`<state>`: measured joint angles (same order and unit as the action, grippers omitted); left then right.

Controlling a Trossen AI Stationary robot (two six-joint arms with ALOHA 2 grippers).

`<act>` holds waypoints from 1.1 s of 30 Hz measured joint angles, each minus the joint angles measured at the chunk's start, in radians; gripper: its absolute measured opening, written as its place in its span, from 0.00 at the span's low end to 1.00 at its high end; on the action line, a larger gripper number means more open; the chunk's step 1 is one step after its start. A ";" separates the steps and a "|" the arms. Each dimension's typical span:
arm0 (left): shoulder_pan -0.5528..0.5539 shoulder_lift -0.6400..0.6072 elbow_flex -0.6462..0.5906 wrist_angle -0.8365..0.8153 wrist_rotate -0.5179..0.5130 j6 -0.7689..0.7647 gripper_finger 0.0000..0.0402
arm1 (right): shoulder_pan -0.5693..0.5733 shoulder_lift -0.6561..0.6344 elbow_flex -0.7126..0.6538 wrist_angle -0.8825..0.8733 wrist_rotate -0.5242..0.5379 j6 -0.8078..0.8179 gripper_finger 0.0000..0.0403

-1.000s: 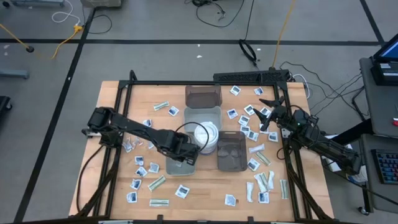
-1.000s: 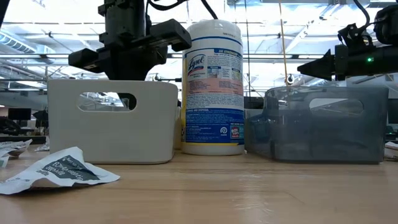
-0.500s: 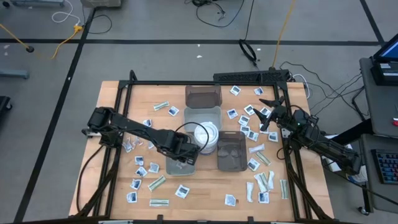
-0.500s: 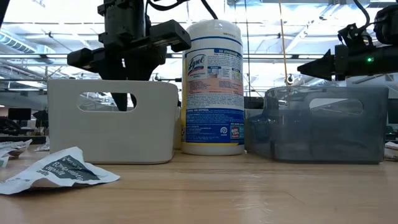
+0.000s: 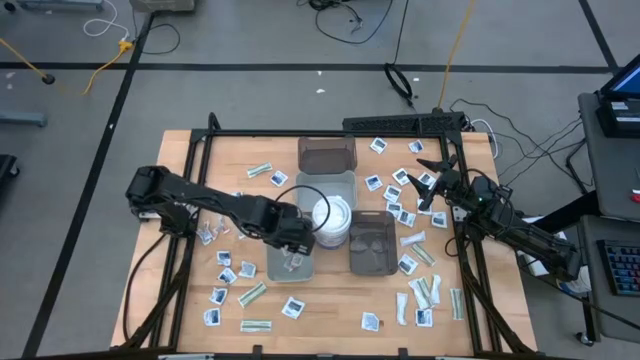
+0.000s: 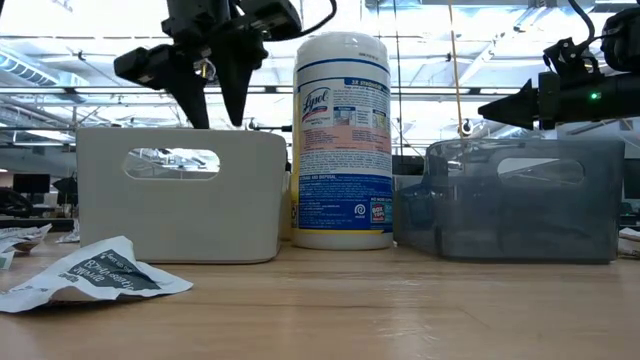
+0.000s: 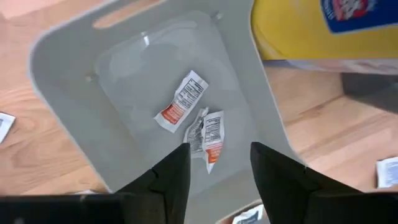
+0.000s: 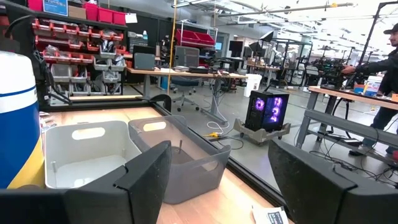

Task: Pick & Place First Aid Supplies
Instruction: Put the ointment pack into the bottom gray bin

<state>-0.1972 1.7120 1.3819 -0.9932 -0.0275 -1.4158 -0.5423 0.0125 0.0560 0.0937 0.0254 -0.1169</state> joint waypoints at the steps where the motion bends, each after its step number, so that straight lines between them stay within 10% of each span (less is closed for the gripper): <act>1: 0.002 -0.007 0.000 0.000 0.000 0.000 0.41 | 0.000 0.000 0.000 0.000 0.000 0.000 0.65; 11: 0.013 -0.050 -0.008 0.002 0.005 0.022 0.38 | 0.000 0.000 0.000 0.000 0.000 0.000 0.65; 33: 0.046 -0.468 -0.474 0.008 0.036 -0.251 0.38 | 0.000 0.000 0.000 0.000 0.000 0.000 0.65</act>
<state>-0.1514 1.2443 0.9079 -0.9855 0.0085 -1.6669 -0.5423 0.0127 0.0560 0.0940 0.0253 -0.1169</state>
